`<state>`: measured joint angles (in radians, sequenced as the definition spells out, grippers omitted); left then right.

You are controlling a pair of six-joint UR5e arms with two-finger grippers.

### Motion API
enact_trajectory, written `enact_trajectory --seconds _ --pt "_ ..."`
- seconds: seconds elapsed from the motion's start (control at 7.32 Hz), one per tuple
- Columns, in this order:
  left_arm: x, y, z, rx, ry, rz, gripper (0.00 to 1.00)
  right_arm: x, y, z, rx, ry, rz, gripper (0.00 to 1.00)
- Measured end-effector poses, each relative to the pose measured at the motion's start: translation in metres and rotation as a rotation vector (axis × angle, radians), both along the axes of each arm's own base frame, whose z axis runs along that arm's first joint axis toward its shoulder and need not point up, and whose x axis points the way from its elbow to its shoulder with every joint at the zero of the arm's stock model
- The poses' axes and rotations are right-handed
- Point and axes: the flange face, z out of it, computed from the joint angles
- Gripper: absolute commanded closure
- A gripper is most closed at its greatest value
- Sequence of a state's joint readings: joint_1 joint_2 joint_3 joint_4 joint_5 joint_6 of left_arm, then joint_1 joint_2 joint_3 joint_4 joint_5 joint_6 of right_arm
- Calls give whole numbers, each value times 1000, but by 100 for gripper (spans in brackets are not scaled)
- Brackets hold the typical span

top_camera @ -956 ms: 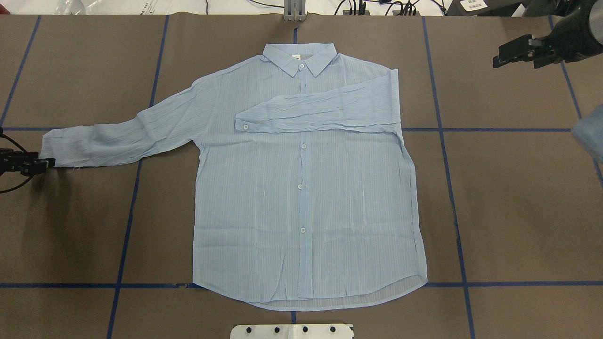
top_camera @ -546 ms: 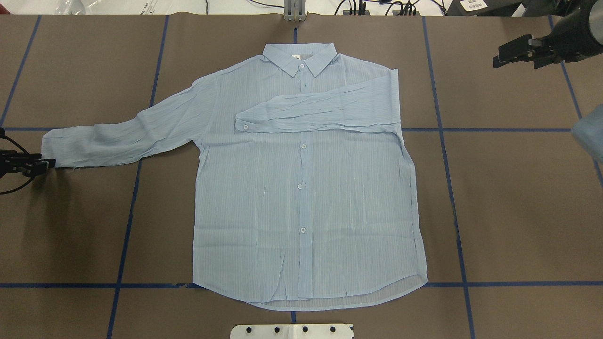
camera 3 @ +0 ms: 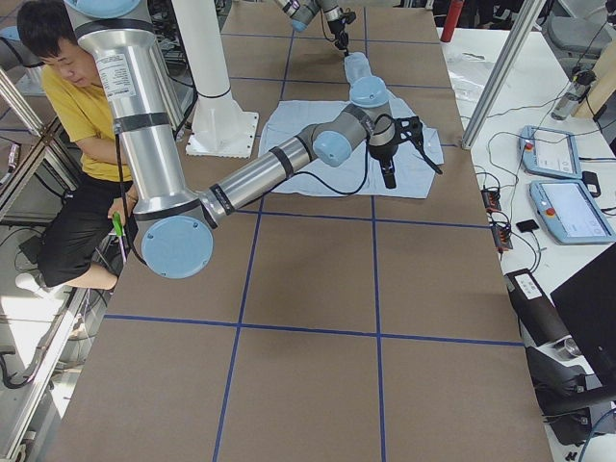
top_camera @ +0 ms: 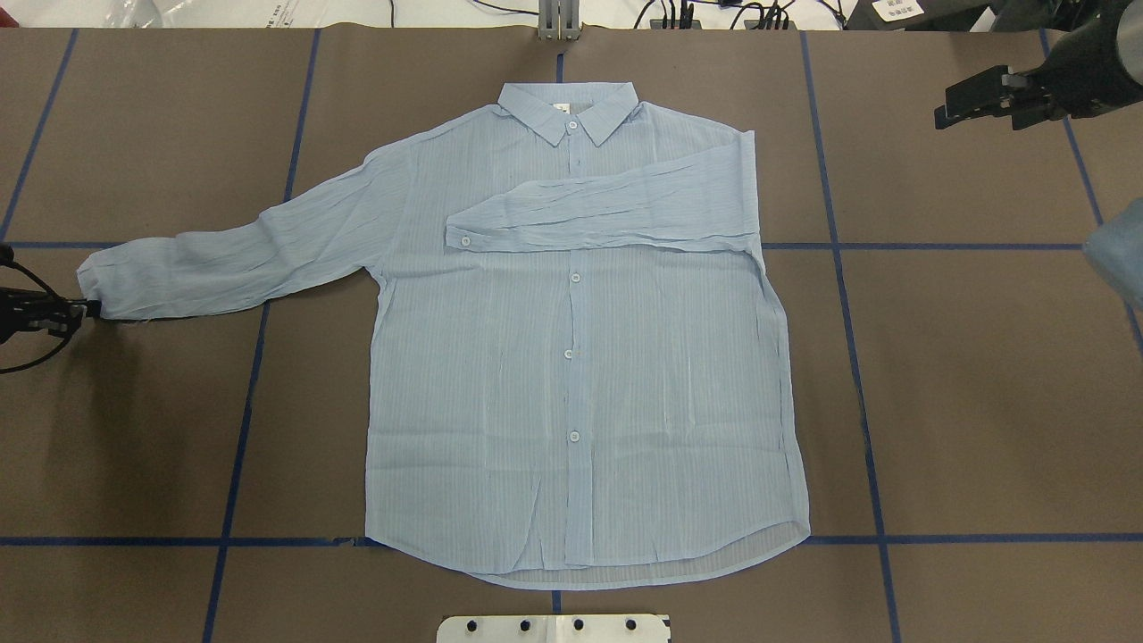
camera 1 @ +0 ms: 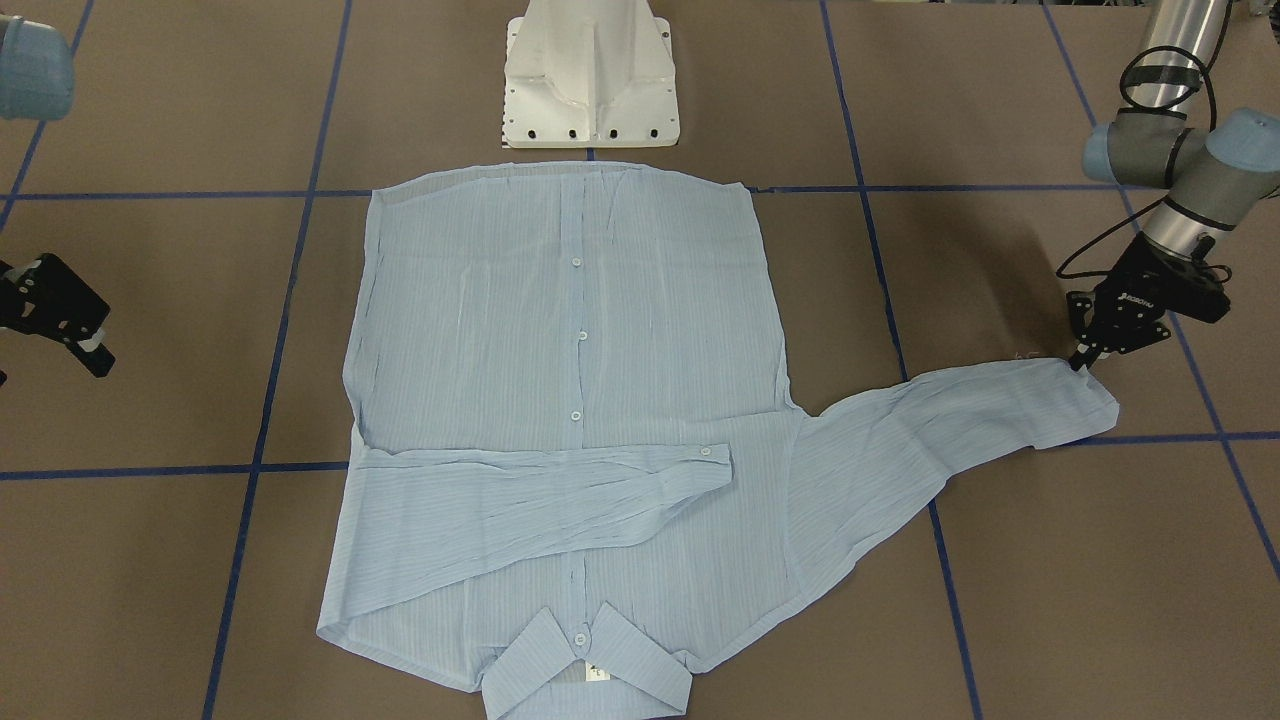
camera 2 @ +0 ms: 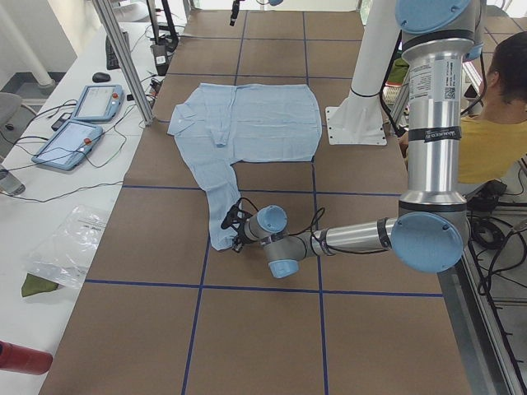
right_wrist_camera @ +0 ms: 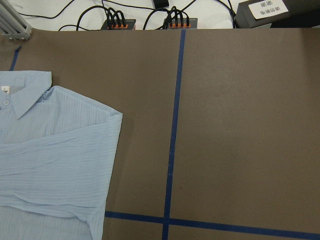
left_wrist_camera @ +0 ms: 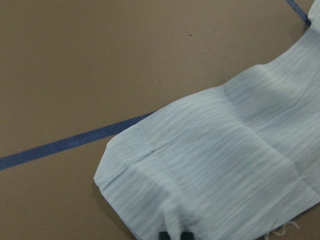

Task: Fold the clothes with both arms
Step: 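Carry the other sleeve with the left gripper across the chest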

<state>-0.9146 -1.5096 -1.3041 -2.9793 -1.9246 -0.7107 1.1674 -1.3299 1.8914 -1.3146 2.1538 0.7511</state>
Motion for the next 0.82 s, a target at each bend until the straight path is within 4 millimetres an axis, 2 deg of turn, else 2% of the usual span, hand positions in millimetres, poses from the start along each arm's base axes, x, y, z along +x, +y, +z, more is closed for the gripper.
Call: enact_trajectory --seconds 0.27,0.41,0.68,0.82 --pt "3 -3 -25 32 35 18 100 0 0 0 -1 0 1 0" --pt "3 -7 -52 76 71 20 100 0 0 0 -3 -1 2 0" --pt "11 -20 -130 171 169 14 100 0 0 -1 -6 -5 5 0" --pt "24 -37 -167 167 219 5 100 0 0 -1 -7 -5 5 0"
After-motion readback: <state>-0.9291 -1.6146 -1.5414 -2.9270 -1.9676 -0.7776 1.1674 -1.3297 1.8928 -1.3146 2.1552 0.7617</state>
